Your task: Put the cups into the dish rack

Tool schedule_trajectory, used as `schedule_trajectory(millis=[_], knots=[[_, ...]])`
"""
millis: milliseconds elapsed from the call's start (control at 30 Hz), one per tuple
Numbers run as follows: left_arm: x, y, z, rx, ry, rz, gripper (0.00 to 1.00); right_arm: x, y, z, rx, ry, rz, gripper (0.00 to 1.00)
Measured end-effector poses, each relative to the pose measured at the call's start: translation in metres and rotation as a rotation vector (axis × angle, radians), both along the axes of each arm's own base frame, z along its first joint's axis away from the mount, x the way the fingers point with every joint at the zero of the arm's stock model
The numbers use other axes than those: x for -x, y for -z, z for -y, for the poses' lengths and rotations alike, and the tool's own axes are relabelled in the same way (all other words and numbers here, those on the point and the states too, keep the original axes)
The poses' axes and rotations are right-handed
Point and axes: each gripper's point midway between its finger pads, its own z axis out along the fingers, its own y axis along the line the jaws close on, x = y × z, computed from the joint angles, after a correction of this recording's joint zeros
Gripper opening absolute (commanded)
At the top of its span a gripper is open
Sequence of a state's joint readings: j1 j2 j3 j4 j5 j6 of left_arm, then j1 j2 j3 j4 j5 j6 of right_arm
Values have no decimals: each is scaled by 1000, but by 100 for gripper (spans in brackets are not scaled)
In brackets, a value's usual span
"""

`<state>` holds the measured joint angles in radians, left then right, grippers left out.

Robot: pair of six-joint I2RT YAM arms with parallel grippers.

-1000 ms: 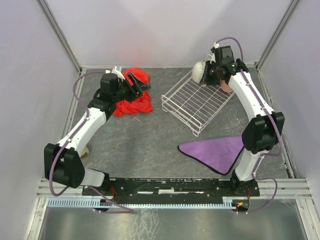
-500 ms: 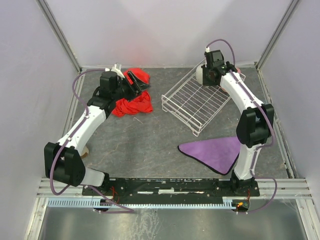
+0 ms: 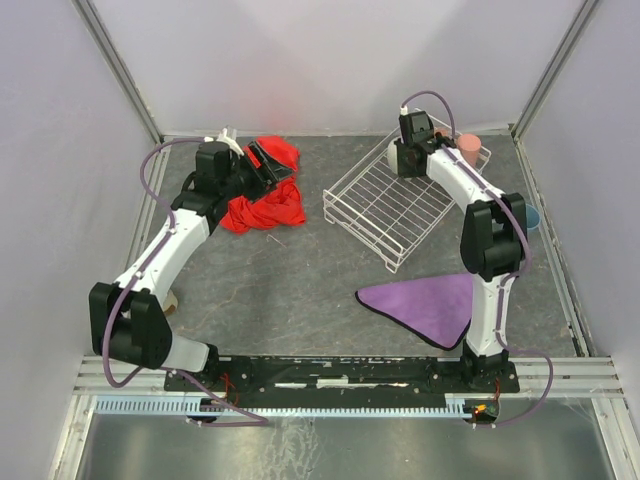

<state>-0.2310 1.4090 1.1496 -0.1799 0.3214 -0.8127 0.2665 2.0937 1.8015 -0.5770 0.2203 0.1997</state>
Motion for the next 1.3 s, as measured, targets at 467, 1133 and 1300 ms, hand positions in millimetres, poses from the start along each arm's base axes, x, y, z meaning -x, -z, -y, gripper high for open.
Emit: schedule_trajectory(millis=[467,1133,1300], knots=[[-10,10,-9,-32,-9,-11,76,-17,18,-7,-18,-8,30,1],[-14,13,-11,-36,-13,-17,76,-12,47,-23,-14,-38,40,61],[-14,13,-11,-37,-13,-16,76,-9,43,-21,-13,-37,47,62]])
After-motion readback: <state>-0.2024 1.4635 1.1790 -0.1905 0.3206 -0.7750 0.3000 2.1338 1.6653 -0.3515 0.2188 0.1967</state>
